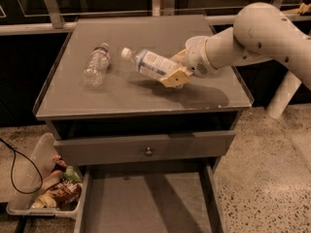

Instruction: Pick blue plastic bottle from middle drawer and place on counter

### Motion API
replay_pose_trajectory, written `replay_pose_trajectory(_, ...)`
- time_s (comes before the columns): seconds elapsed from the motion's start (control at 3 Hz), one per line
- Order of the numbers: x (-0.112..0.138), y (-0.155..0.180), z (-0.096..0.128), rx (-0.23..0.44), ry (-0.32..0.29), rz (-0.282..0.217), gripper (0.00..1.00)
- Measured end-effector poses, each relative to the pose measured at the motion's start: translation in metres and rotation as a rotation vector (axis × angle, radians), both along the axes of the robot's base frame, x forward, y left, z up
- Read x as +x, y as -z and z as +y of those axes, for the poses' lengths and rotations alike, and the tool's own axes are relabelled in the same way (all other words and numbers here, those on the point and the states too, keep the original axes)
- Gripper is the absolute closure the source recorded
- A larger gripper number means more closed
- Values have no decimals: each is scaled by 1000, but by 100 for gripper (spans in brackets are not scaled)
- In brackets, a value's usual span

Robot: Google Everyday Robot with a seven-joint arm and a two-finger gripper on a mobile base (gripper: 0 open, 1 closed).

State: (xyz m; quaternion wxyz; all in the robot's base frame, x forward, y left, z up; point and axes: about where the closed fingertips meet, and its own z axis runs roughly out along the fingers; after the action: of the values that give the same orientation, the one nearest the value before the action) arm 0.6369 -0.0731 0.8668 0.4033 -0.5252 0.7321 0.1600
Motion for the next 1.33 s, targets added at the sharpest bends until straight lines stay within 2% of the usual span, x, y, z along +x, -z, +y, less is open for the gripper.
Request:
replay_pose_trajectory(0.33, 0, 10, 9, 11, -28, 28, 100)
replay_pose_trajectory(0.67, 0, 10, 9, 11, -28, 28, 81)
replay_pose_trajectory(1.33, 0, 10, 9, 11, -28, 28, 34)
